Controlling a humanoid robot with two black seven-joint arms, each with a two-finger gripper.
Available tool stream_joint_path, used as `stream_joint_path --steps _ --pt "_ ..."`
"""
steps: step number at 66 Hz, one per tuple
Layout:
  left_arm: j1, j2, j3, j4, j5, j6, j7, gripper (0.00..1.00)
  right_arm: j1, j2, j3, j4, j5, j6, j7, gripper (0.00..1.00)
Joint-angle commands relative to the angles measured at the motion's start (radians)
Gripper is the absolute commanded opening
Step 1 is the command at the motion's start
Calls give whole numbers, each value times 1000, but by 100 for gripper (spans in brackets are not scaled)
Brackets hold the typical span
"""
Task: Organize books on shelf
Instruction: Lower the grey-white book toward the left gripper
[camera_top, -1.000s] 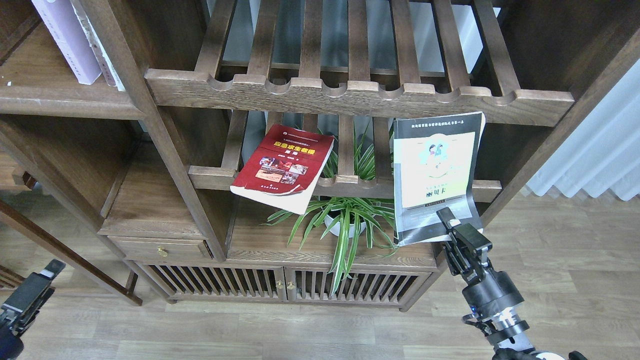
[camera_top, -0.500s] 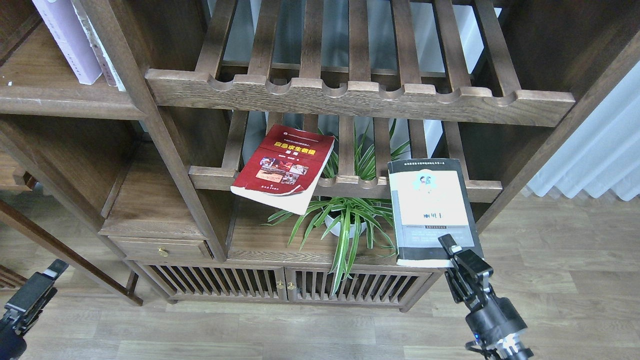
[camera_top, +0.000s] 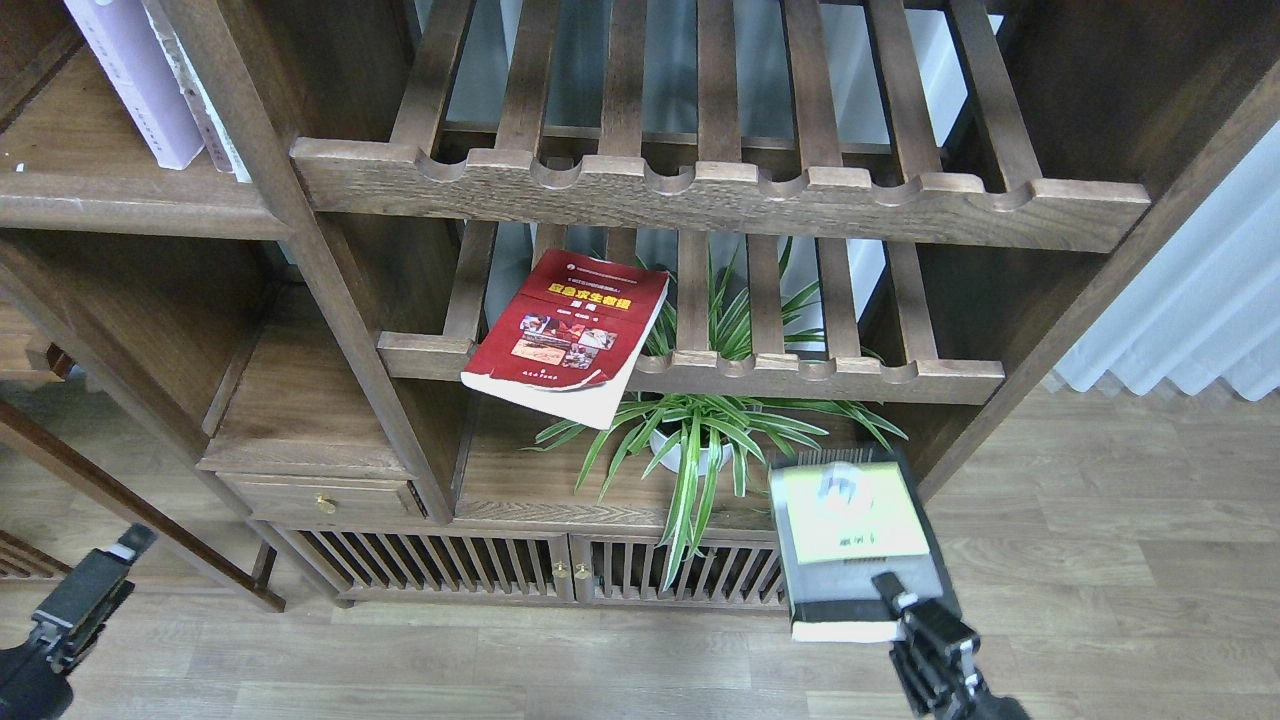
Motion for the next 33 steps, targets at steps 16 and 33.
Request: stream_joint_path --steps 16,33 --pt "-9 -1 231 56 -168 0 0 100 70 16 -136 -41 -62 0 -2 8" --pt "-7 1 372 68 -271 0 -1 100 224 16 -310 -133 -100 0 -5 9"
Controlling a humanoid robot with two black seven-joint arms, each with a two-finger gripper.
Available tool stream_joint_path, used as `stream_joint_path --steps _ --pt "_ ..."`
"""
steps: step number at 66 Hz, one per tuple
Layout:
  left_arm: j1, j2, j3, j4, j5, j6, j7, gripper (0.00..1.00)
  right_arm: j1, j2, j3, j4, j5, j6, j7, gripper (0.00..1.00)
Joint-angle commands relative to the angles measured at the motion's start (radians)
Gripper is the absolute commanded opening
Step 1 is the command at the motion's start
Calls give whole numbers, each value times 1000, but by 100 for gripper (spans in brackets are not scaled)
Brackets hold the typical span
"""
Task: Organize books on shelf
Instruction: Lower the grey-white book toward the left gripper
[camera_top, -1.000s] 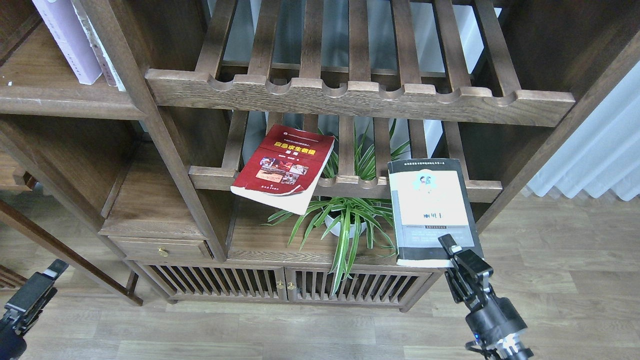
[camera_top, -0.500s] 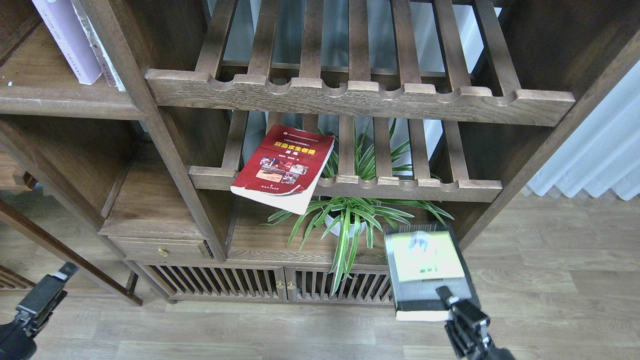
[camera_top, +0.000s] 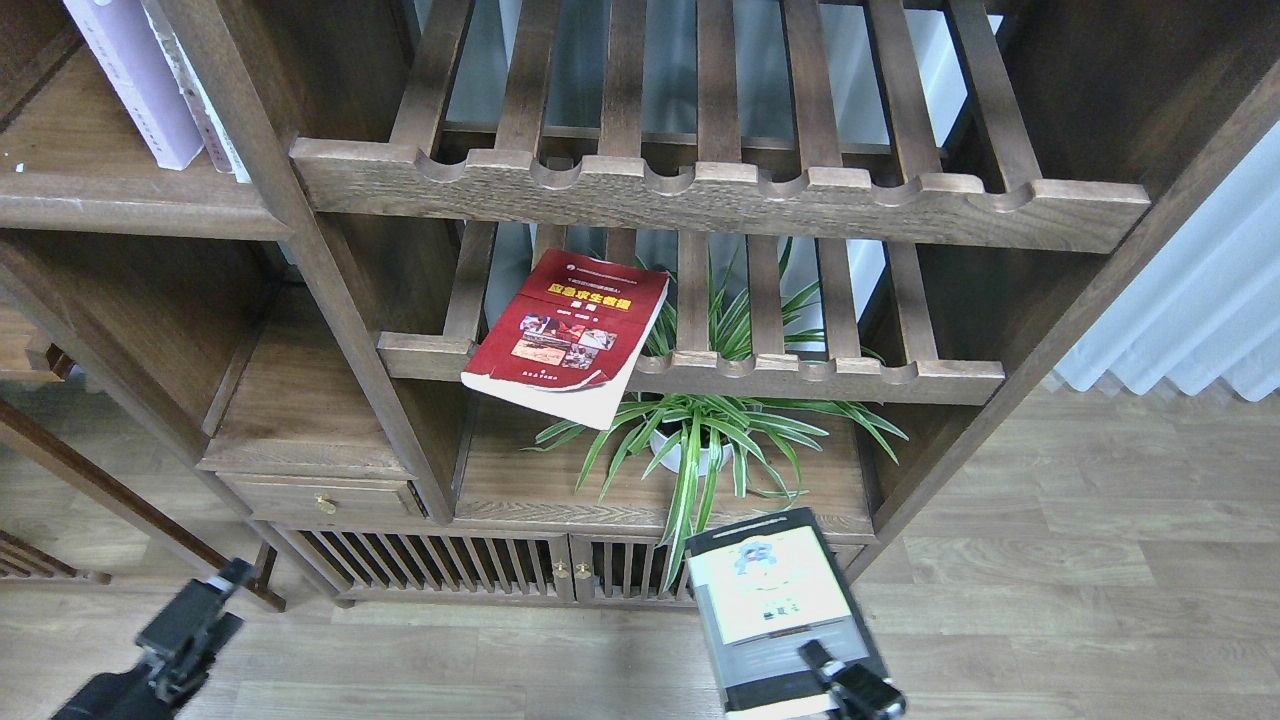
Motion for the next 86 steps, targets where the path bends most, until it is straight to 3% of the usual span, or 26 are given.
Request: stream_joint_path --steps 1,14,25,49,58,86 --pt "0 1 63 4 -51 0 0 100 89 4 -84 -57 -10 0 0 9" --pt "5 -14 89 4 -88 0 -2 100 175 72 -168 -181 -34 0 0 9" --pt "10 -51 117 11 -89 0 -22 100 227 130 -194 -195 -36 0 1 9" --pt "8 -57 167 11 -99 0 -30 100 291 127 -211 -197 -44 0 -2 10" --pt "7 -65 199 4 -102 0 -54 100 320 144 -291 -197 -57 0 -3 10" --pt "-33 -142 299 13 -94 0 -63 99 308 208 -316 -187 -91 0 -57 10"
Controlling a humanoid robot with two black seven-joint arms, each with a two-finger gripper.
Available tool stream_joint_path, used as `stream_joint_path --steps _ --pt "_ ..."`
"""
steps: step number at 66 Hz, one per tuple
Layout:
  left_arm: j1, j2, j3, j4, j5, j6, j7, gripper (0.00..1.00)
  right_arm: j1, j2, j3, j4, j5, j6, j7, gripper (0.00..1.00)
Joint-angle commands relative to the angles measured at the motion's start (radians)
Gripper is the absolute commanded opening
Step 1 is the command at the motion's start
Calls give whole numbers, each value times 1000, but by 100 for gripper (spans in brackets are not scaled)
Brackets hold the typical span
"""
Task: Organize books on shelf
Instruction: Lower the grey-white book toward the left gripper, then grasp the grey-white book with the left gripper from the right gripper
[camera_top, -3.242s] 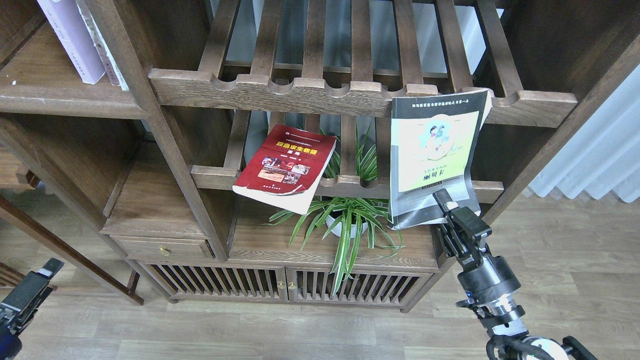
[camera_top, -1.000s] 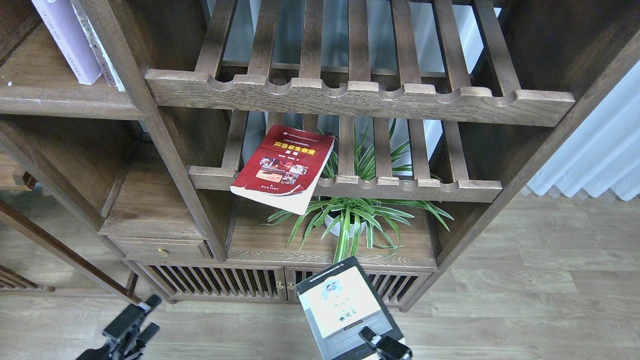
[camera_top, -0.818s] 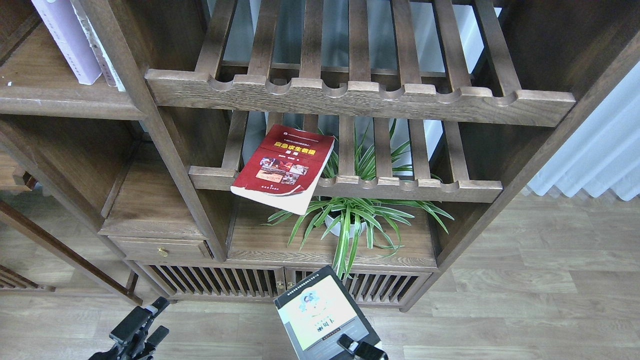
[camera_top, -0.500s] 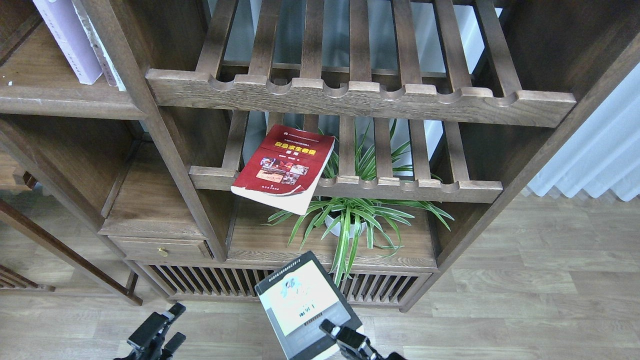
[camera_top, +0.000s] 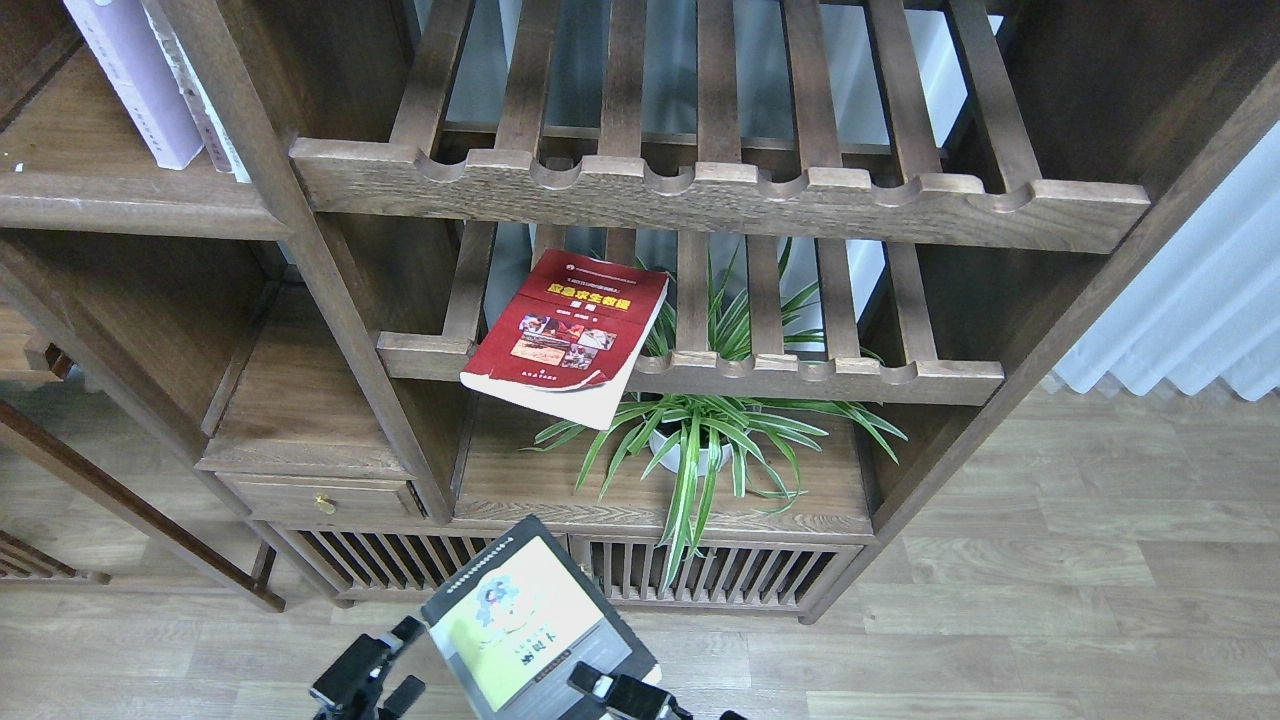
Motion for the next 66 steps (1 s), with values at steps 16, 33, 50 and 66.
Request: stream_joint_path --steps 16,33,50,66 --pt "-28 -65 39 0 4 0 0 84 -36 25 -2 0 -24 0 -25 10" --pt "-25 -53 62 2 13 0 8 61 -37 19 14 0 -21 0 -27 11" --pt "-9 4 49 15 13 0 2 91 -33 7 31 2 -17 0 -27 11" --pt "-5 49 38 17 4 0 -3 97 -36 13 31 3 -20 0 -28 10"
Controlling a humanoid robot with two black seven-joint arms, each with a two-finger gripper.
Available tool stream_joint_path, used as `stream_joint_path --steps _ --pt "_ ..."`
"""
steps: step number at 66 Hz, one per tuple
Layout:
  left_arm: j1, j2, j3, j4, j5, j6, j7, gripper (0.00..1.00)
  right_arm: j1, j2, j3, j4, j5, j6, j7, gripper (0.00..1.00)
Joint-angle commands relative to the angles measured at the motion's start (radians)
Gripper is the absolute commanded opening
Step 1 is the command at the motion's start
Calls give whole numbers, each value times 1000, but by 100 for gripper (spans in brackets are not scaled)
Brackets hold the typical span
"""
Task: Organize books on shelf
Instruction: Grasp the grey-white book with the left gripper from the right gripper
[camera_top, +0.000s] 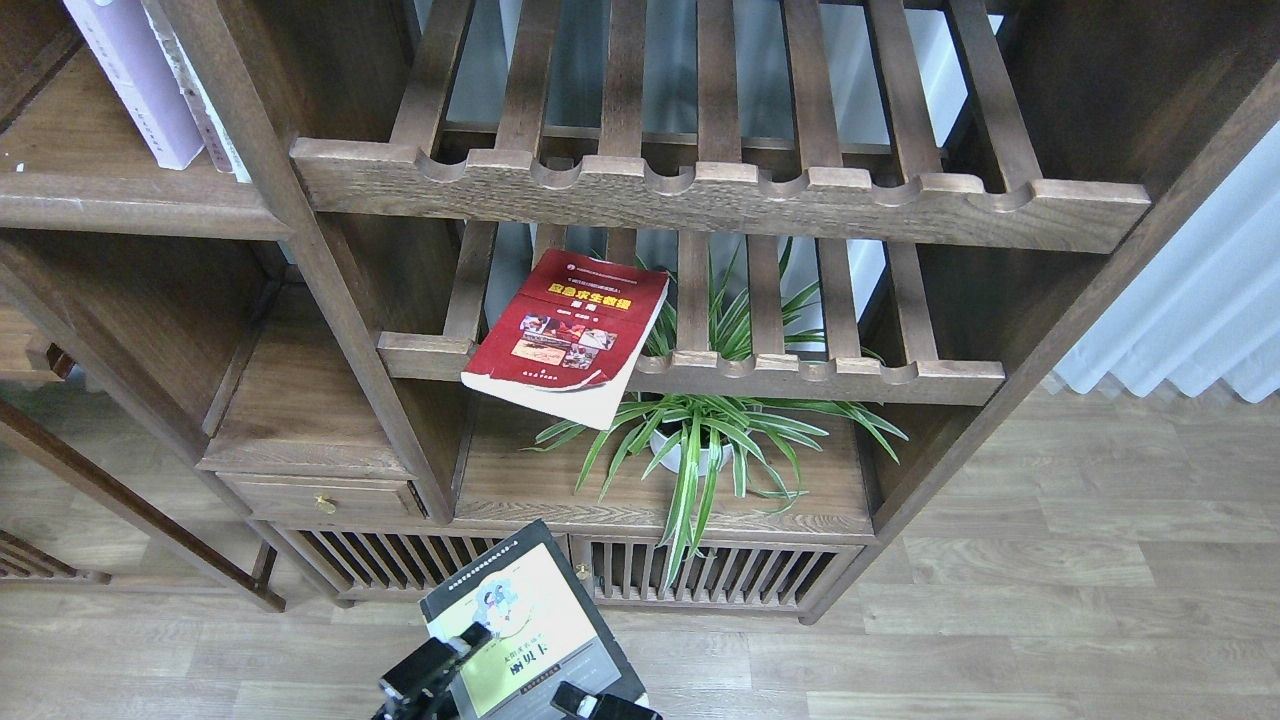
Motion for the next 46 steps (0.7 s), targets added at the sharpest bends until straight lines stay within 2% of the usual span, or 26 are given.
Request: stream_joint_path --steps 1,25,46 --pt "-1 7 -2 1 -1 0 -1 97 -3 5 -1 0 -3 0 -2 10" --pt "-13 -39 17 1 5 0 0 93 -41 19 -12 19 -8 0 -28 10" --pt "-18 -54 17 -10 5 0 -1 70 -47 19 -14 17 -14 0 -29 10"
